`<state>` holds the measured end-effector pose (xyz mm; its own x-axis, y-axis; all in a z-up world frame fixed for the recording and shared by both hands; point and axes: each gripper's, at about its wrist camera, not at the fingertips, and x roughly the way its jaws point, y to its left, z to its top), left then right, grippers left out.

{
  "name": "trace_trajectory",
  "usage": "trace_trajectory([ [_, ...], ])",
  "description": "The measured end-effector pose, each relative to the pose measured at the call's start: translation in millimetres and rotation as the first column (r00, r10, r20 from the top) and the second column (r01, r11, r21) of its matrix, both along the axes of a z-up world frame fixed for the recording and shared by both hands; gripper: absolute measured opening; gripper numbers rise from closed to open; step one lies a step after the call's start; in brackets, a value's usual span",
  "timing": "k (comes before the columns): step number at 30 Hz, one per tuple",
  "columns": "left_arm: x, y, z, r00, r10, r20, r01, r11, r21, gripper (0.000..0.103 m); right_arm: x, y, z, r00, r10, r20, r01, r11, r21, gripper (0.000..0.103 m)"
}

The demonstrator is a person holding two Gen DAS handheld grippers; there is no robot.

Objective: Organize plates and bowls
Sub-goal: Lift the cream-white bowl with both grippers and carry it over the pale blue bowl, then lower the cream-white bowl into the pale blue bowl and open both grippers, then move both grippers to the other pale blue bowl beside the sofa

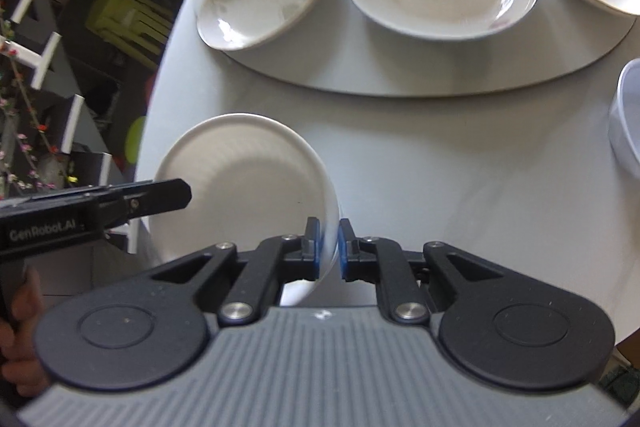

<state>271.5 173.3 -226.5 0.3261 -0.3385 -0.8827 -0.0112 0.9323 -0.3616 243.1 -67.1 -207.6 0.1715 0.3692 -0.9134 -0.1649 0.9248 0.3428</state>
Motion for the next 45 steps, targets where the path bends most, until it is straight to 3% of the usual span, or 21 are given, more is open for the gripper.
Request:
trace_trajectory([
  [3,1.4,0.3,-11.6,0.999,-0.043,-0.004,0.043,0.998,0.044,0.009,-3.7,10.3,-5.8,1.000,0.012,-0.006,-0.012,1.000,-0.012,0.013],
  [19,18.0,8.4,-50.3,0.992,-0.106,-0.068,0.109,0.993,0.039,0.010,-6.1,19.5,-27.8,0.995,-0.072,-0.071,0.069,0.997,-0.040,0.013],
  [22,19.3,10.8,-50.6,0.992,-0.095,-0.081,0.098,0.995,0.026,0.022,-5.9,17.9,-24.8,0.995,-0.078,-0.057,0.076,0.996,-0.041,0.013],
  [24,20.0,12.7,-47.6,0.993,-0.091,-0.075,0.093,0.995,0.027,0.037,-7.3,18.2,-20.7,0.997,-0.072,-0.042,0.069,0.996,-0.056,0.017],
  [34,21.1,6.0,10.6,0.993,-0.095,0.075,0.092,0.995,0.036,0.038,-12.6,6.1,26.2,0.989,-0.092,0.118,0.098,0.994,-0.040,0.017],
  [39,20.2,-4.9,57.4,0.977,-0.101,0.187,0.104,0.995,-0.008,0.038,-17.7,-3.0,63.5,0.966,-0.126,0.224,0.134,0.991,-0.022,0.017],
  [45,16.9,-17.4,103.3,0.953,-0.122,0.277,0.130,0.991,-0.010,0.038,-24.6,-10.9,102.6,0.929,-0.156,0.335,0.166,0.986,0.000,0.017],
])
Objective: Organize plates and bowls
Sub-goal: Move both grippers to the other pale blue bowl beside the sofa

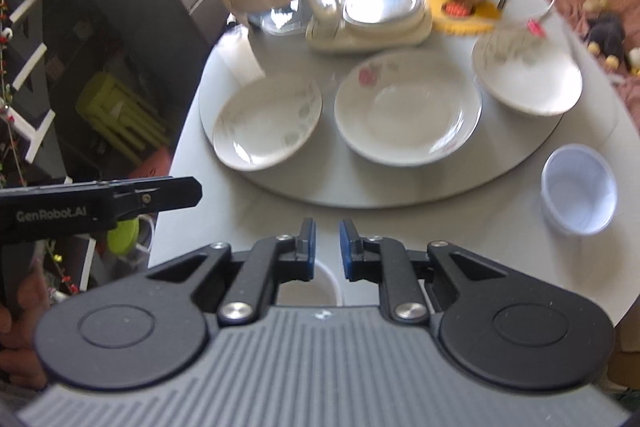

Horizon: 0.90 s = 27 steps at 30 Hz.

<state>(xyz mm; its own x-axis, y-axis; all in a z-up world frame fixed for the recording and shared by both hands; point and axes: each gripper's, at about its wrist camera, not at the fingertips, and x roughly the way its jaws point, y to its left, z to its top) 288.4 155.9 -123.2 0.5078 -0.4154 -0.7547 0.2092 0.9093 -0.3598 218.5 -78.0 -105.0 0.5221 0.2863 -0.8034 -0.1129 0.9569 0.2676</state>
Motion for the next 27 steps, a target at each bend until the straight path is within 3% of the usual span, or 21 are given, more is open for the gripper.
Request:
trace_trajectory([
  [9,-13.4,-3.6,32.7,0.997,-0.031,0.077,0.030,0.999,0.010,0.038,-11.4,-1.1,34.1,0.990,-0.037,0.138,0.042,0.998,-0.038,0.017],
  [17,-17.2,-4.9,39.7,0.994,-0.035,0.104,0.035,0.999,0.010,0.039,-14.8,-6.1,45.1,0.984,-0.060,0.166,0.067,0.997,-0.032,0.017],
  [27,-11.0,-25.3,31.8,0.996,-0.047,0.069,0.046,0.999,0.011,0.039,-22.1,-23.1,45.9,0.982,-0.087,0.168,0.095,0.995,-0.038,0.017],
])
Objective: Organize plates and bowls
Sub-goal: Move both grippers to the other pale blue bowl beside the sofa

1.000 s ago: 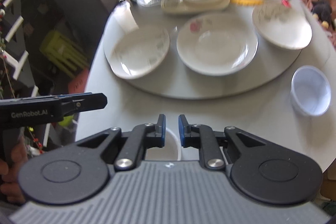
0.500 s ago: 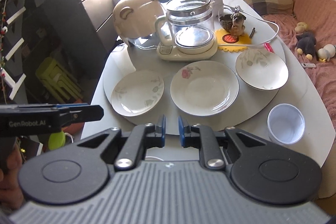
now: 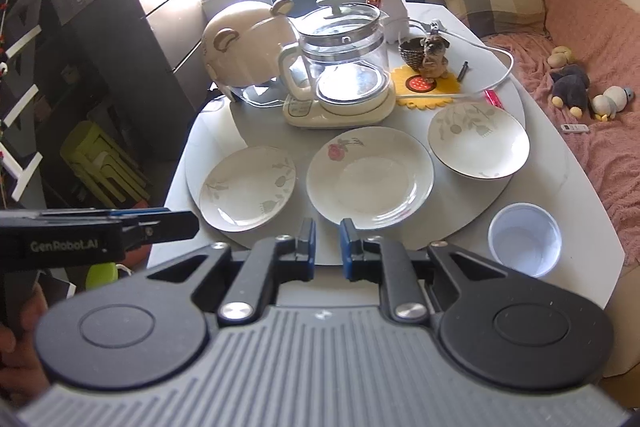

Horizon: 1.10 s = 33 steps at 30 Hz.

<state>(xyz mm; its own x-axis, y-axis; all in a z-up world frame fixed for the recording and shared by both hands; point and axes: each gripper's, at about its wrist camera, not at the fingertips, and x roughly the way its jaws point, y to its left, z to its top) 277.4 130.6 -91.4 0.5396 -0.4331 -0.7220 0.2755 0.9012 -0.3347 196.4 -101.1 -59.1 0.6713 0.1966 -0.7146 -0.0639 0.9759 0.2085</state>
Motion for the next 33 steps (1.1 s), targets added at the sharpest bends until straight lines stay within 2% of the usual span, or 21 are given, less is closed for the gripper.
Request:
trace_trajectory([
  [3,2.6,-12.2,2.7,1.000,-0.005,-0.001,0.005,1.000,0.005,0.039,1.5,-11.8,-1.4,1.000,-0.004,-0.027,0.004,1.000,0.017,0.017],
  [7,6.0,-32.4,5.7,1.000,0.001,0.014,-0.001,1.000,0.007,0.039,5.4,-30.4,3.1,1.000,0.005,-0.007,-0.005,1.000,0.005,0.017],
  [14,4.7,-74.0,2.0,0.998,0.059,-0.021,-0.059,0.998,-0.001,0.039,14.6,-72.7,8.6,1.000,0.020,-0.005,-0.020,1.000,0.008,0.017],
  [21,4.2,-109.8,3.8,0.994,0.102,-0.027,-0.101,0.994,0.029,0.039,20.3,-106.3,10.7,0.998,0.058,-0.008,-0.058,0.998,0.008,0.017],
  [27,5.5,-133.8,6.1,0.991,0.133,-0.016,-0.132,0.991,0.028,0.043,22.7,-129.8,19.8,0.997,0.063,0.046,-0.063,0.998,-0.005,0.017],
  [31,10.2,-151.6,2.3,0.989,0.142,-0.029,-0.141,0.989,0.036,0.045,25.9,-148.3,15.0,0.997,0.071,0.021,-0.071,0.997,-0.001,0.017],
  [33,11.7,-160.5,-0.6,0.988,0.151,-0.036,-0.150,0.988,0.037,0.049,27.6,-157.0,13.0,0.997,0.069,0.015,-0.069,0.998,0.000,0.017],
])
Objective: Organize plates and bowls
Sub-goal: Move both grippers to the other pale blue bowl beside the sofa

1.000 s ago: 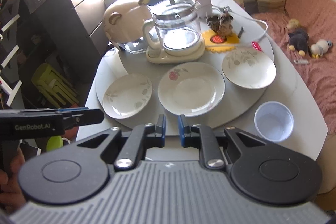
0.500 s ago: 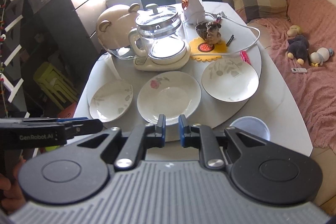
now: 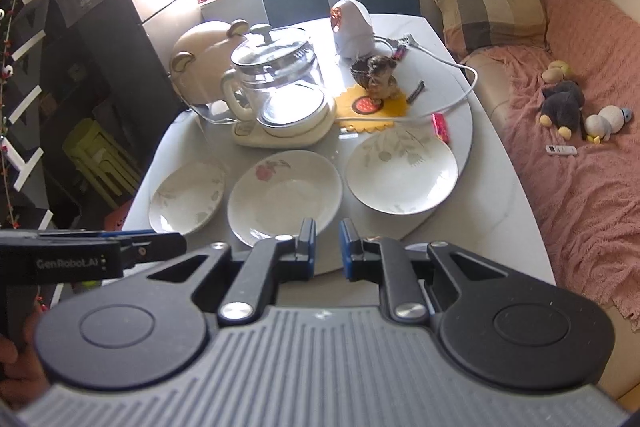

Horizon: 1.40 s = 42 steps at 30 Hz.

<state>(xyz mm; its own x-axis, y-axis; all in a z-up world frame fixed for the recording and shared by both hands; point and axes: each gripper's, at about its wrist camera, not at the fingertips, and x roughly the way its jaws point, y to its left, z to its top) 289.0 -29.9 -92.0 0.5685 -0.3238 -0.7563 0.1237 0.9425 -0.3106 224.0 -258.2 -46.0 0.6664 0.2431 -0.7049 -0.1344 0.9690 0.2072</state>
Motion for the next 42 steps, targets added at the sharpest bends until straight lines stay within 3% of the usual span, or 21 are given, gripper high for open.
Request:
trace_trajectory([
  [16,29.9,-82.1,-39.4,0.996,-0.011,-0.085,0.012,1.000,0.007,0.054,18.2,-66.9,-33.8,0.997,-0.022,-0.070,0.021,1.000,-0.017,0.017],
  [33,71.0,-133.1,-96.1,0.987,-0.063,-0.150,0.071,0.996,0.052,0.054,41.9,-112.5,-95.5,0.977,-0.089,-0.193,0.089,0.996,-0.006,0.017],
  [35,76.5,-137.5,-106.7,0.985,-0.075,-0.157,0.082,0.996,0.040,0.056,45.4,-117.4,-104.6,0.972,-0.089,-0.217,0.093,0.996,0.007,0.022],
  [37,80.2,-140.2,-118.3,0.980,-0.088,-0.179,0.095,0.995,0.029,0.059,49.0,-121.8,-113.3,0.969,-0.078,-0.234,0.090,0.995,0.042,0.040],
  [42,88.2,-144.5,-149.7,0.966,-0.100,-0.238,0.109,0.994,0.025,0.060,60.3,-125.9,-133.7,0.963,-0.063,-0.262,0.094,0.990,0.108,0.046],
])
